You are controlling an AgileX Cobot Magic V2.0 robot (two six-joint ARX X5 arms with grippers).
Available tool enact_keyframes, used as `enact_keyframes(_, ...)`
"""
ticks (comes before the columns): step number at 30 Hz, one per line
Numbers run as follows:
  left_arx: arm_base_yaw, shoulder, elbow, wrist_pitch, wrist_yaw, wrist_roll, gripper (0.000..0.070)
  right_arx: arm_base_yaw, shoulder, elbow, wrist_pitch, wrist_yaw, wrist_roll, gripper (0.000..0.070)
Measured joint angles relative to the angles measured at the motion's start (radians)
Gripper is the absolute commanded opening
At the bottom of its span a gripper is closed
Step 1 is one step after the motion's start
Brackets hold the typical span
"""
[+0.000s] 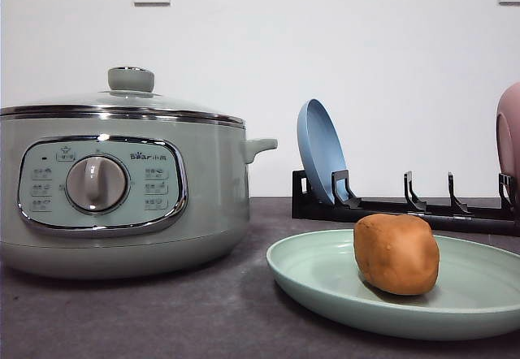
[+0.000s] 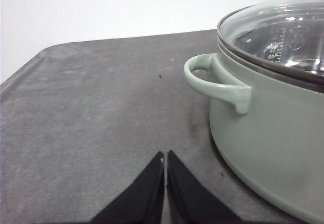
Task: Transfer potato from steamer to green plate
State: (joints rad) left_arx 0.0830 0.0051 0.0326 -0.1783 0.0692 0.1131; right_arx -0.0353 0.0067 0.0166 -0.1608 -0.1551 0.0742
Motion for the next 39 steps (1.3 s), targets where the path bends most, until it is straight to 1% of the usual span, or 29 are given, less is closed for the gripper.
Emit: enact_keyframes(39, 0.000, 0.000, 0.000, 0.000, 0.000, 0.000, 0.0000, 0.000, 0.000, 0.000, 0.000, 0.000, 0.000, 0.0000)
